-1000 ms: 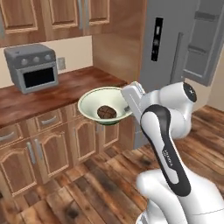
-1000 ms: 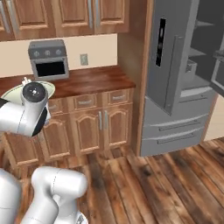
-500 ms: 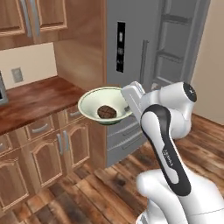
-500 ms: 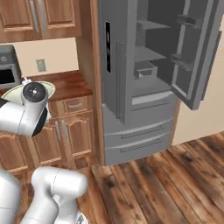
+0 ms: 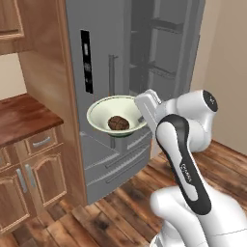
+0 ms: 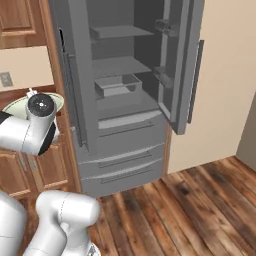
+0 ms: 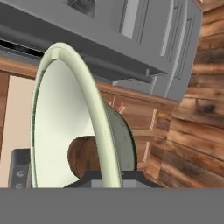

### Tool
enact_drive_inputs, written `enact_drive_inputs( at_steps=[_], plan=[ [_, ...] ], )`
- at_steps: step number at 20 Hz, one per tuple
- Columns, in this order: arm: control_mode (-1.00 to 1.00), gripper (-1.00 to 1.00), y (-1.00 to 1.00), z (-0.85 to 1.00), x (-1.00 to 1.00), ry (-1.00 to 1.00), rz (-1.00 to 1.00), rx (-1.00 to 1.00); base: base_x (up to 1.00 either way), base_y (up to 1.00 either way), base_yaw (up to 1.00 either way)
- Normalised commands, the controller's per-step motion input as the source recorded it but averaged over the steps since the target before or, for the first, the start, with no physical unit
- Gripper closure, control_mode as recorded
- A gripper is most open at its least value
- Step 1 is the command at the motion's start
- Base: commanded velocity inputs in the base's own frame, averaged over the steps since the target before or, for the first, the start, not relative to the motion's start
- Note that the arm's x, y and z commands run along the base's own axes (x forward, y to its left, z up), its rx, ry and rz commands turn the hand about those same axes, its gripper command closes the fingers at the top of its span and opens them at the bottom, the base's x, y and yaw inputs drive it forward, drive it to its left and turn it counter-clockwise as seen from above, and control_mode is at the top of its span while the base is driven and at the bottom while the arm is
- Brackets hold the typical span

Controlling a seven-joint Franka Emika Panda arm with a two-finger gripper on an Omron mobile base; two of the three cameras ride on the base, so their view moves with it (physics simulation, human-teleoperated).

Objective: Move the mug from next to the sink to the open cabinet. Then, move the bowl with the potato to the fridge to clear the area for faucet cleaning.

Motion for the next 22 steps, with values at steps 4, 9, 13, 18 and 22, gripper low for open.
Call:
enact_drive_inputs(
  at_steps=[4,9,13,18,22],
  plan=[
    [1.00,1.00,0.00,0.00,0.00,0.00,0.00,0.00,0.40,-1.00,-0.02],
    [1.00,1.00,0.00,0.00,0.00,0.00,0.00,0.00,0.01,-1.00,0.00],
    [1.00,1.00,0.00,0.00,0.00,0.00,0.00,0.00,0.59,-0.89,0.04],
    [1.00,1.00,0.00,0.00,0.00,0.00,0.00,0.00,1.00,-0.32,0.09],
    [1.00,1.00,0.00,0.00,0.00,0.00,0.00,0.00,0.95,0.00,0.23]
  ],
)
